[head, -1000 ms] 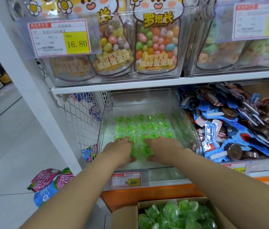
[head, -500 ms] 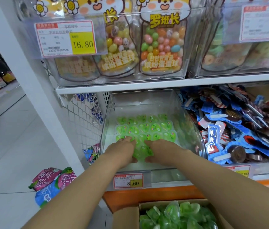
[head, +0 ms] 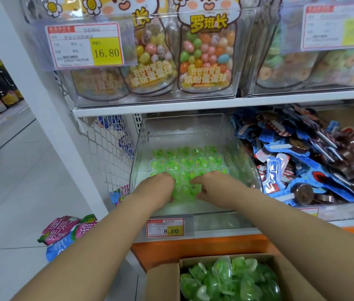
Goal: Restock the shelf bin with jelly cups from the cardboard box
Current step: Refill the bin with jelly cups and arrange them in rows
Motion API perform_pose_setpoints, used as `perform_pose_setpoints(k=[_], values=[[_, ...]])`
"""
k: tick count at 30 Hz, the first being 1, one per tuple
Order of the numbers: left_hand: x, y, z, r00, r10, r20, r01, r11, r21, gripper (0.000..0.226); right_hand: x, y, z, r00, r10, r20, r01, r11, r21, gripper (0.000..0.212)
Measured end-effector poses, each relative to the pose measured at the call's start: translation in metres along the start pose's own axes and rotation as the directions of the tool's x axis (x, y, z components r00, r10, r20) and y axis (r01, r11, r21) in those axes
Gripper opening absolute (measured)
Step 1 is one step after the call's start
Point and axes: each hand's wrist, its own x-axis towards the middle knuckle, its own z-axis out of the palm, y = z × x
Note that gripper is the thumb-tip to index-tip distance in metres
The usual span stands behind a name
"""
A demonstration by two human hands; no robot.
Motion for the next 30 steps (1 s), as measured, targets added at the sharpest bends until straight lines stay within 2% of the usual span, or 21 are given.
perform_pose_setpoints(k=[2, 4, 6, 7, 8, 9, 10, 12, 14, 16, 18, 21, 23, 27, 30], values=[[-0.010, 0.006, -0.011, 0.995, 0.014, -0.099, -0.024, 0.995, -0.097, 0.048, -0.017, 0.000, -0.013, 0.995, -0.012, -0.100, 0.016, 0.999, 0.044, 0.045], [-0.028, 0.016, -0.018, 0.940, 0.029, -0.339, -0.112, 0.967, -0.227, 0.042, -0.043, 0.004, -0.023, 0.969, -0.047, -0.241, 0.072, 0.993, 0.098, 0.038], [-0.057, 0.033, -0.016, 0.769, 0.019, -0.639, -0.316, 0.881, -0.353, 0.028, -0.077, 0.007, -0.024, 0.917, -0.068, -0.392, 0.156, 0.968, 0.197, 0.028], [-0.072, 0.043, -0.011, 0.674, 0.005, -0.739, -0.422, 0.823, -0.379, 0.024, -0.095, 0.009, -0.019, 0.886, -0.063, -0.459, 0.202, 0.944, 0.262, 0.023], [-0.085, 0.055, -0.003, 0.607, -0.002, -0.794, -0.505, 0.771, -0.388, 0.021, -0.112, 0.011, -0.011, 0.857, -0.048, -0.513, 0.243, 0.916, 0.320, 0.019], [-0.095, 0.067, 0.009, 0.577, 0.005, -0.817, -0.559, 0.732, -0.390, 0.020, -0.125, 0.016, 0.003, 0.837, -0.026, -0.547, 0.264, 0.894, 0.362, 0.017], [-0.103, 0.078, 0.025, 0.580, 0.035, -0.814, -0.587, 0.711, -0.387, 0.019, -0.136, 0.021, 0.020, 0.832, -0.001, -0.555, 0.259, 0.885, 0.387, 0.015], [-0.108, 0.095, 0.060, 0.636, 0.105, -0.765, -0.584, 0.714, -0.387, 0.018, -0.151, 0.032, 0.062, 0.854, 0.044, -0.519, 0.202, 0.891, 0.407, 0.014], [-0.102, 0.107, 0.097, 0.758, 0.180, -0.627, -0.519, 0.749, -0.411, 0.021, -0.160, 0.047, 0.105, 0.896, 0.102, -0.432, 0.104, 0.899, 0.426, 0.011], [-0.094, 0.113, 0.132, 0.911, 0.168, -0.377, -0.343, 0.817, -0.464, 0.023, -0.166, 0.065, 0.143, 0.925, 0.180, -0.335, -0.020, 0.903, 0.430, 0.011], [-0.086, 0.116, 0.168, 0.987, 0.100, -0.126, -0.151, 0.850, -0.505, 0.027, -0.170, 0.085, 0.175, 0.949, 0.253, -0.187, -0.163, 0.904, 0.395, 0.013], [-0.078, 0.120, 0.208, 0.995, 0.048, 0.092, 0.011, 0.833, -0.553, 0.039, -0.170, 0.108, 0.208, 0.943, 0.323, 0.074, -0.330, 0.899, 0.287, 0.031], [-0.068, 0.123, 0.225, 0.990, 0.005, 0.144, 0.072, 0.847, -0.526, 0.050, -0.162, 0.114, 0.222, 0.932, 0.338, 0.130, -0.361, 0.891, 0.275, 0.049], [-0.045, 0.136, 0.239, 0.983, -0.047, 0.177, 0.127, 0.871, -0.475, 0.073, -0.136, 0.109, 0.241, 0.934, 0.341, 0.107, -0.357, 0.883, 0.305, 0.069], [-0.035, 0.149, 0.245, 0.976, -0.011, 0.218, 0.110, 0.886, -0.450, 0.085, -0.127, 0.104, 0.250, 0.922, 0.384, -0.050, -0.337, 0.859, 0.385, 0.071]])
